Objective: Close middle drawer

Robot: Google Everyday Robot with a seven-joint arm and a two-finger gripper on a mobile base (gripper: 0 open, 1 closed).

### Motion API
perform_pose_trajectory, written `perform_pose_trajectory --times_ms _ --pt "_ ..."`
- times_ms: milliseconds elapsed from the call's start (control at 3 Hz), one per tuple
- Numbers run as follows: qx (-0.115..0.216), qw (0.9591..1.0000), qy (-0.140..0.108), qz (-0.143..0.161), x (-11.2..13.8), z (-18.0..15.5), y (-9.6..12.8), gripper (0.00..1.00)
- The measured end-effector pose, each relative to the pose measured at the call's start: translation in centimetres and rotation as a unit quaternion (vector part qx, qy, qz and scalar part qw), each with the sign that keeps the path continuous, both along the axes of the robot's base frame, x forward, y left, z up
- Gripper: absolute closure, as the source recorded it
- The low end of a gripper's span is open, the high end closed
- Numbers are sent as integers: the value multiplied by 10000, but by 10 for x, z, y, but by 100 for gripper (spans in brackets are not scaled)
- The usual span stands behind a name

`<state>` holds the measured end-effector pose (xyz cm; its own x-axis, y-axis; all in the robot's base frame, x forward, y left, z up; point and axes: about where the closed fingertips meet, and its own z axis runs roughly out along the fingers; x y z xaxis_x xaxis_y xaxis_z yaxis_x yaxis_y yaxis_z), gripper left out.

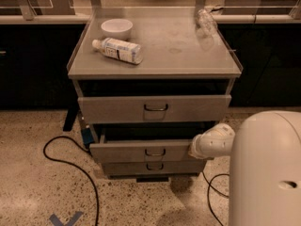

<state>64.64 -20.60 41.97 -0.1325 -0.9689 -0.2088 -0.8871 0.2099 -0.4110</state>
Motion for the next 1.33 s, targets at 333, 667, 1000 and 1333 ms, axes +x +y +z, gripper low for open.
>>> perform_pose_trajectory --times_ms 333,667,1000,1333 --pt "25 9999 -65 -81 18 2 4 100" --pt "133 9992 -243 -278 48 13 9 100" --pt "232 9982 -381 -399 63 22 12 100" --pt "339 9971 -531 -416 67 30 12 100"
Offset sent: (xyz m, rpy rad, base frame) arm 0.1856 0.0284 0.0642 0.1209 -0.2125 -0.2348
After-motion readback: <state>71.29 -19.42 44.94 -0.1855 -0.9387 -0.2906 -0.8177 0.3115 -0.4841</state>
